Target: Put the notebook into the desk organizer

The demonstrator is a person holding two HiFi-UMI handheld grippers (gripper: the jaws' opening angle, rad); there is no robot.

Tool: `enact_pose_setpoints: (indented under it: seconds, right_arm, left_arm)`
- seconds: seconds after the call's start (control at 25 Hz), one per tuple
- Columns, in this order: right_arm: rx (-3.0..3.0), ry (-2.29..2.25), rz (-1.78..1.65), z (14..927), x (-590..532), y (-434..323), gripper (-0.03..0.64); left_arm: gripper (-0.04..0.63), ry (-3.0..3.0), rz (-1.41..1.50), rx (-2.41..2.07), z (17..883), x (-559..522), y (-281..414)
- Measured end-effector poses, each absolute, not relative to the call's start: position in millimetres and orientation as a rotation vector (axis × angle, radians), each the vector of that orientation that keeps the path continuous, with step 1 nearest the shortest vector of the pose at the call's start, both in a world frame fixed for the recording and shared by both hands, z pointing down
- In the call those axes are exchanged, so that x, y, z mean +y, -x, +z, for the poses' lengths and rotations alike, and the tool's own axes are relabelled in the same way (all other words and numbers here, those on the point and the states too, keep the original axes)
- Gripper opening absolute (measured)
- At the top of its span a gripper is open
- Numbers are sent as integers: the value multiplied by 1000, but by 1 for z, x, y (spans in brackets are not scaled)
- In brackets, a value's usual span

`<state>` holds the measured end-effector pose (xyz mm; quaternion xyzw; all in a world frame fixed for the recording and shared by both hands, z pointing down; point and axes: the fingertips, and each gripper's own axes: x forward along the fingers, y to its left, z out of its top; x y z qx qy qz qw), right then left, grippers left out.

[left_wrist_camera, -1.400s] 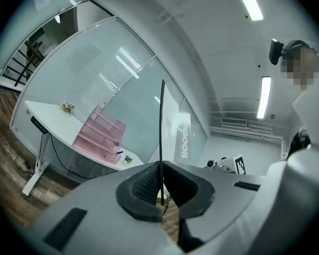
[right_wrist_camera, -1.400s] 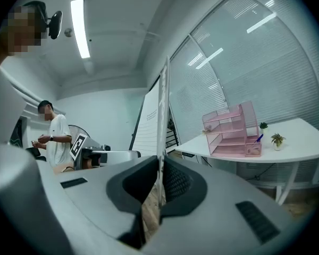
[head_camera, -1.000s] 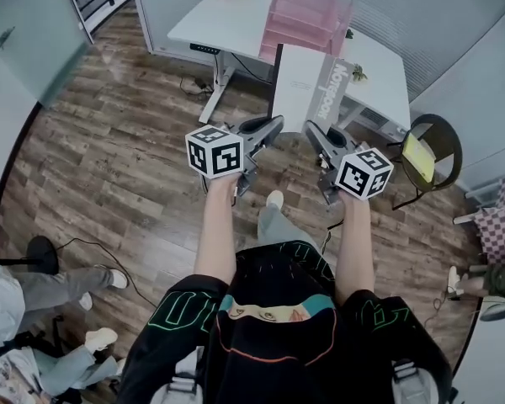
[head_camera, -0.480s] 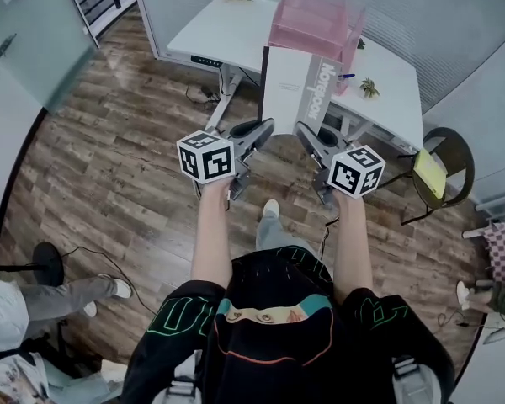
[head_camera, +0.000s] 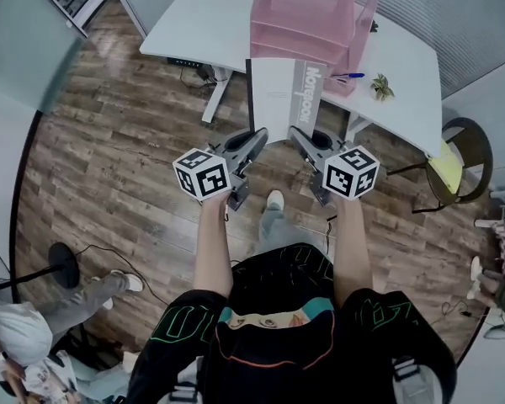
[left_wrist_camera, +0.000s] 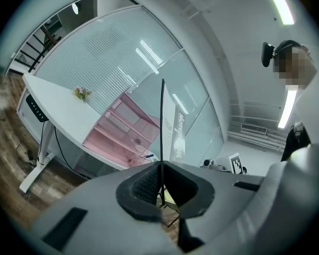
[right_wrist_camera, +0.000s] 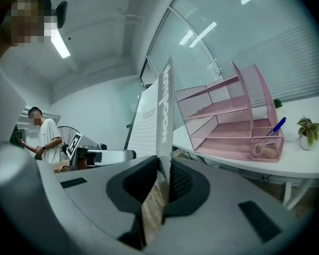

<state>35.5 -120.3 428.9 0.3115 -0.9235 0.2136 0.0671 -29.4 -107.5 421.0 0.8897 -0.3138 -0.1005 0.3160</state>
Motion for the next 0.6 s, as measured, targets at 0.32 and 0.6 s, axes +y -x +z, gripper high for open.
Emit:
enact_pose_setpoints:
  seconds: [0.32, 0.6]
  right_arm:
    - [-2745, -807, 728, 470, -190, -40, 17]
    - [-2703, -694, 831, 510, -202, -18, 17]
  left_arm:
    - [5, -2232, -248, -874, 460, -173, 23]
    - [5, -2127, -219, -907, 499, -184, 43]
